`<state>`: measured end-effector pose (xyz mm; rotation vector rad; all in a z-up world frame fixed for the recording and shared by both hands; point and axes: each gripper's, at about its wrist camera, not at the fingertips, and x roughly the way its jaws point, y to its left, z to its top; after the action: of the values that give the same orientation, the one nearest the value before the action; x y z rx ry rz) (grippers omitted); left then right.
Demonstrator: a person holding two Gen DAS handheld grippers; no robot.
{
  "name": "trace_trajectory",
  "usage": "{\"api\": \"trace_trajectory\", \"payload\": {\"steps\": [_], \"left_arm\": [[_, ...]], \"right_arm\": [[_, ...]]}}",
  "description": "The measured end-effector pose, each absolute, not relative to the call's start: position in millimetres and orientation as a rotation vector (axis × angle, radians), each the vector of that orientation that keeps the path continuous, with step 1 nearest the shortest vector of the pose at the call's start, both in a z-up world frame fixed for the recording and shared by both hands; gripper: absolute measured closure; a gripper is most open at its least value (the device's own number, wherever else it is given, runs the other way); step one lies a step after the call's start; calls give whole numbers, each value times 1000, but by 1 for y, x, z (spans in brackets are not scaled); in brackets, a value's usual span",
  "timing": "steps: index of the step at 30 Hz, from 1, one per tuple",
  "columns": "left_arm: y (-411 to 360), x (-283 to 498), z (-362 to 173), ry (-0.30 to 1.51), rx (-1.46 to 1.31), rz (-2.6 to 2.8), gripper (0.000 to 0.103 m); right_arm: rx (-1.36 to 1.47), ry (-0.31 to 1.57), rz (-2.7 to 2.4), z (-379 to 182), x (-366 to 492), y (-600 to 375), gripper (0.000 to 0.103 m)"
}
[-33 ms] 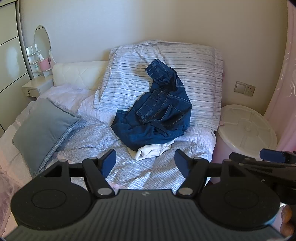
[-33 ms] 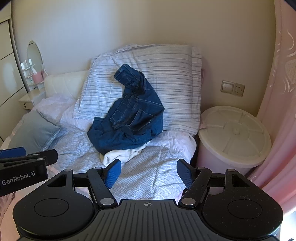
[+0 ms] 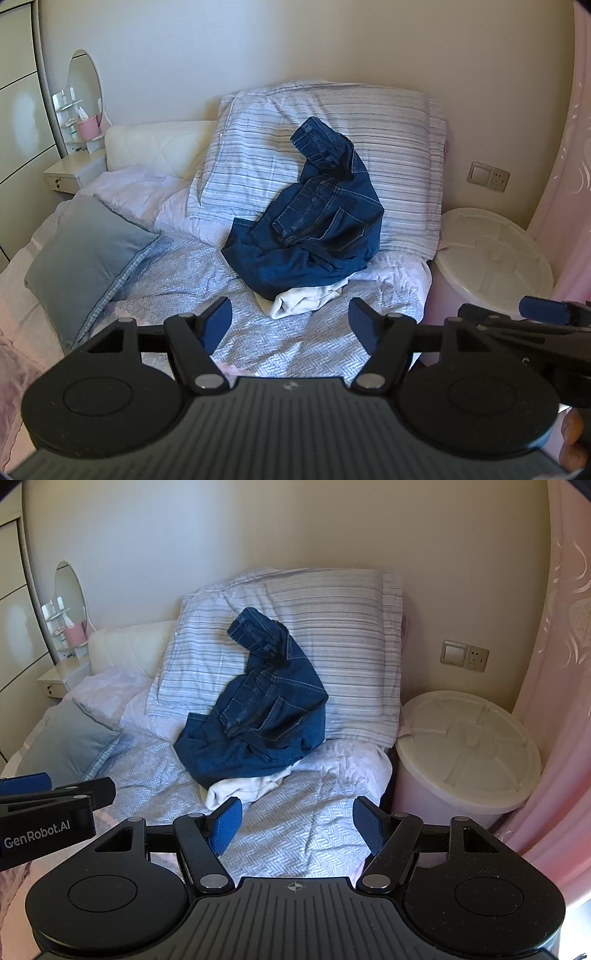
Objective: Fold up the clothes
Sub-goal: 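Move both tools toward the blue jeans lying on the striped pillow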
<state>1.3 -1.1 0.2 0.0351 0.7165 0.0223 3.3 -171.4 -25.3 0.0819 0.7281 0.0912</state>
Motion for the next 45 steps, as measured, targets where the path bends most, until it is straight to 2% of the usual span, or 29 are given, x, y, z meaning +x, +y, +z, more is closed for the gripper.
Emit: {"api": "trace_trajectory", "payload": {"steps": [45], "left_arm": [[38,-22,-14,744,-27,139,36]], "right_arm": [[33,686,160,-14,14,-151,33]]}}
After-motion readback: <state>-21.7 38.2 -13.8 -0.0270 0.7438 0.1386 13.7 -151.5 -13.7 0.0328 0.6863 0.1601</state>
